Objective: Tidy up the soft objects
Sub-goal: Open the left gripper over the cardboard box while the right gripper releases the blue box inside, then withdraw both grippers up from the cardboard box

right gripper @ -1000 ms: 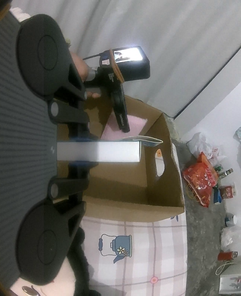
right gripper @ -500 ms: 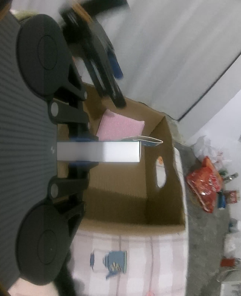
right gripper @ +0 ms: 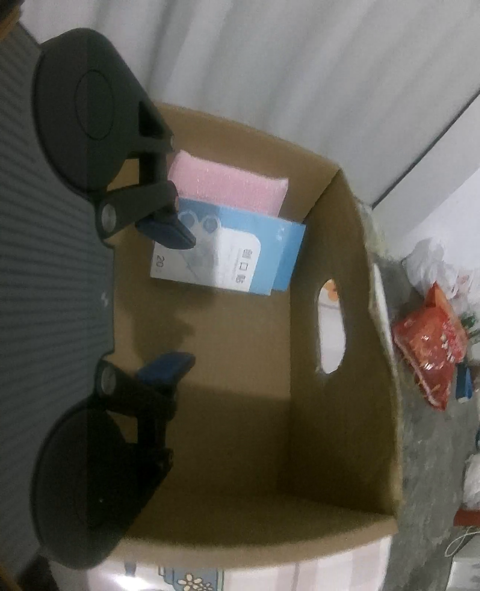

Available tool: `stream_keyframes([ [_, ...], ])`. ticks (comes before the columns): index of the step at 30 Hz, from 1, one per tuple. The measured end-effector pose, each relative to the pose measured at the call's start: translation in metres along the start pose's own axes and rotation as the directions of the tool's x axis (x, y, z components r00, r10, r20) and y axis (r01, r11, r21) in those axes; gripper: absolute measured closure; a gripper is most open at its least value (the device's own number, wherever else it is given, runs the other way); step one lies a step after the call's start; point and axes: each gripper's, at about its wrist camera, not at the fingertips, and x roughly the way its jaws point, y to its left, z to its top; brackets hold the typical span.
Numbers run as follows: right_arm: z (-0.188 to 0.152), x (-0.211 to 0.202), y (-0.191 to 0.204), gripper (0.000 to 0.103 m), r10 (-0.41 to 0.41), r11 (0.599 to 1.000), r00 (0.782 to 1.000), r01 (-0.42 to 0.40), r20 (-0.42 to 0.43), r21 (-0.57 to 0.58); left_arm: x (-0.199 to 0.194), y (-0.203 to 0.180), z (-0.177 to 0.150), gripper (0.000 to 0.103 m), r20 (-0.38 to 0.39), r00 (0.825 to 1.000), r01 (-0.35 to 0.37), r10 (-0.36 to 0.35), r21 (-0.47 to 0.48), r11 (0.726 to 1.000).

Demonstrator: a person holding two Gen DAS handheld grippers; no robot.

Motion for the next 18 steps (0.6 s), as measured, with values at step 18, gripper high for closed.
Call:
stream_keyframes([
  [18,0.020,0.010,0.057,0.047,0.039,0.986,0.999,-0.033,0.032,-0.165,-0.047,0.017,-0.010,0.004,0.104,0.991,-0.077,0.087,-0.093,0.993],
])
